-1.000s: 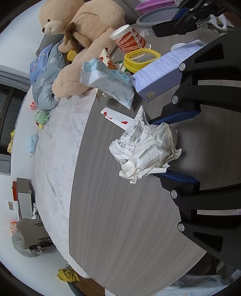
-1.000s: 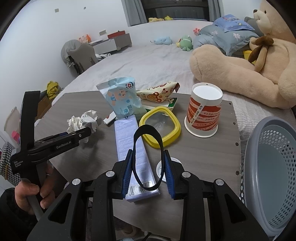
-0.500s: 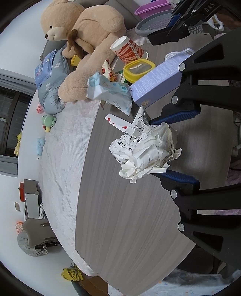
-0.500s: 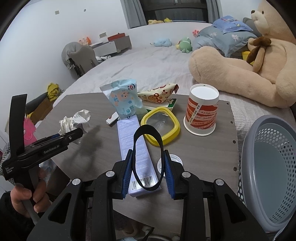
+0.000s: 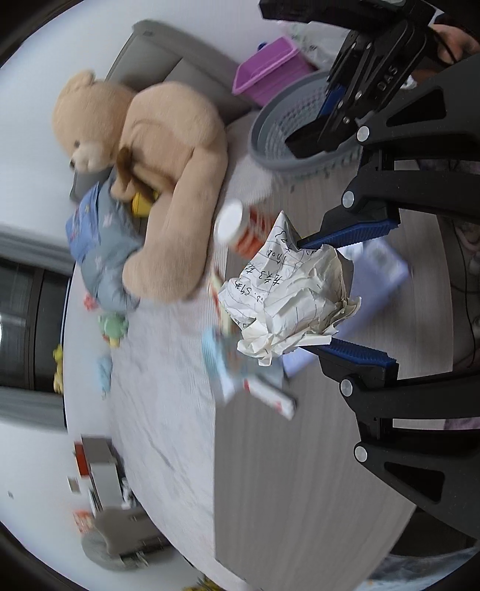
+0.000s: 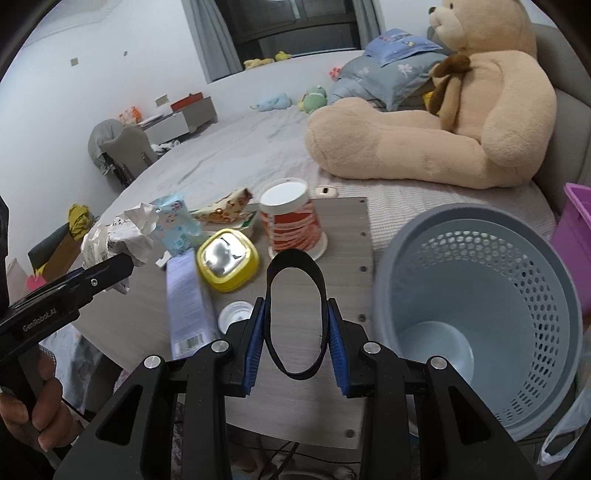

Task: Collect trash
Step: 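Carry paper and band over the grey basket and open both grippers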

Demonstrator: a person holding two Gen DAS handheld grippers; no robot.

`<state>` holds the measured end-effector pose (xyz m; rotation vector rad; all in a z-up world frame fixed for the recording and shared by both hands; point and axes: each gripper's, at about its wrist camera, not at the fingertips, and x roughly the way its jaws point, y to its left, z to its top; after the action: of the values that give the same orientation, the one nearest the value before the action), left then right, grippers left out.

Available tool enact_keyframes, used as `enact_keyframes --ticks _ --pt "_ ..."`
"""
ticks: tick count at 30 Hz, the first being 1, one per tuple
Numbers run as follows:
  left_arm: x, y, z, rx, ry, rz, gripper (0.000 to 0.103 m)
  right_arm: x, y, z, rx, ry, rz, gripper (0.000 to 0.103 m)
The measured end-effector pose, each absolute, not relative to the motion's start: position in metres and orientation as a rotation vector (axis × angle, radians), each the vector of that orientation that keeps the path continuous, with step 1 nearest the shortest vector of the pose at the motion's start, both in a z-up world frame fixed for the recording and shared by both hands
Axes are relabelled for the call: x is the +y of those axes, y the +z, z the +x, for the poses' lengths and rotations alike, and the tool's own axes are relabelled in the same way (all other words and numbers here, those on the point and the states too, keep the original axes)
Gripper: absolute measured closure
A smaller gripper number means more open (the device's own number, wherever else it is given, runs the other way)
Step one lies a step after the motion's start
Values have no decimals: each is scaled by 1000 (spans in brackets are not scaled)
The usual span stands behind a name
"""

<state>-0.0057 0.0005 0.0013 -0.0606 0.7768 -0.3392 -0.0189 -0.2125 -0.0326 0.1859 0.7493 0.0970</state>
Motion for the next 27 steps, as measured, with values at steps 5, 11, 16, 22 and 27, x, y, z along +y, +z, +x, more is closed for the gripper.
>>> enact_keyframes --ticks 5,11,16,22,27 --pt "-69 -4 -4 794 -468 2 58 -271 -28 -39 721 -26 210 71" --pt "-138 -16 1 823 -575 60 58 -331 -35 -52 723 -133 259 71" --pt "-179 -27 10 857 -621 94 58 -360 -45 -51 735 -155 295 71" --pt "-206 -33 16 874 -638 130 58 -381 -53 -51 742 -169 331 69" --pt "-215 -33 15 864 -645 133 47 -389 -53 -54 725 -182 343 56"
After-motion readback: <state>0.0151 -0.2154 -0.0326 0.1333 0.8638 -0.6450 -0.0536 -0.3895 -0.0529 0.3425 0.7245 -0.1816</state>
